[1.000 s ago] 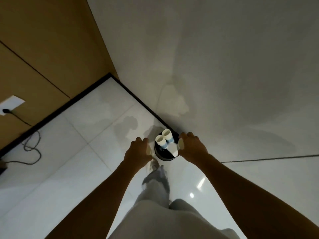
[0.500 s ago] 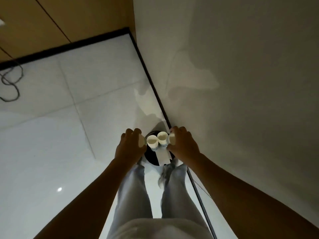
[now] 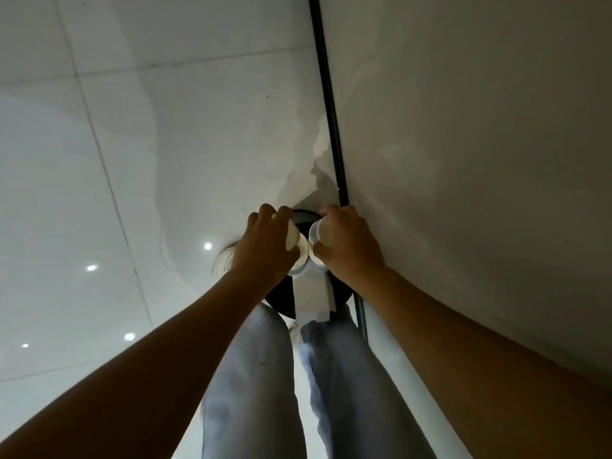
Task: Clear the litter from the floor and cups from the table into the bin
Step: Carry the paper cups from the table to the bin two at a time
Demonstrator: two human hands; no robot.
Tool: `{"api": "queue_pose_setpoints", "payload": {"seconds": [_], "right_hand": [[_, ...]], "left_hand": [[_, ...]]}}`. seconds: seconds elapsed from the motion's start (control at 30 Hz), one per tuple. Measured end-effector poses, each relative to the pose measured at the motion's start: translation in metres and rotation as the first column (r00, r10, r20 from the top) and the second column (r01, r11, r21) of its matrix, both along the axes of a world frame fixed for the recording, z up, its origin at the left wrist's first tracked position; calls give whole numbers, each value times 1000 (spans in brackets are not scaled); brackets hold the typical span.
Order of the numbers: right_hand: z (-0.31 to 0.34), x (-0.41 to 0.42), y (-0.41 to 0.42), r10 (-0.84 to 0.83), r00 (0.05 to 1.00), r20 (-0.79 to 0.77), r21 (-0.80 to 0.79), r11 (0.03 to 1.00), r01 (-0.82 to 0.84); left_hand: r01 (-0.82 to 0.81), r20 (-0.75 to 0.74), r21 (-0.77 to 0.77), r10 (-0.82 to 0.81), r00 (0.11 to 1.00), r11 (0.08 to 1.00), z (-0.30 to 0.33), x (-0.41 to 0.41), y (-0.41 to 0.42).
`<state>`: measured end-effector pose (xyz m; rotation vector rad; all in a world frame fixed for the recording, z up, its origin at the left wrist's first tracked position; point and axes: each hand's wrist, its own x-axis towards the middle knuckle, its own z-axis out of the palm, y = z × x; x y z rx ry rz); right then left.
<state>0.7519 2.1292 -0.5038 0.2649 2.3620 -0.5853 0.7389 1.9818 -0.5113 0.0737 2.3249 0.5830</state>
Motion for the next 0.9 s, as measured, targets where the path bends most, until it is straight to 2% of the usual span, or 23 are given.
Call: {"api": "queue_pose_setpoints", "payload": {"seconds": [0.07,0.17,0.27,0.43,0.53,0.73,0.9], "right_hand": [[-22,1,0,23,999,40,7,1000,-23],[-43,4,7,70,981,181,17,997,-74],[-60,8,14,124,949,292,1,992,-129],[-81,13,12,214,937,276,-18,976,-217],[-85,16,10,239,936,258,-6,969,-246],[-47,25,2,189,968,164,70,977,-203],[37,30,-30,182,981,73,66,980,-187]], "left_hand": [[16,17,6,-16,1000,1000,-23,1,0],[73,93,15,-74,993,997,-45,6,2],[176,128,-7,-174,976,984,-62,12,6],[273,184,-21,-265,946,962,-85,21,11],[282,147,-45,-273,951,958,-86,26,9],[207,40,-36,-205,978,978,-41,34,-15],[115,-26,-15,-116,993,993,49,35,-45]]}}
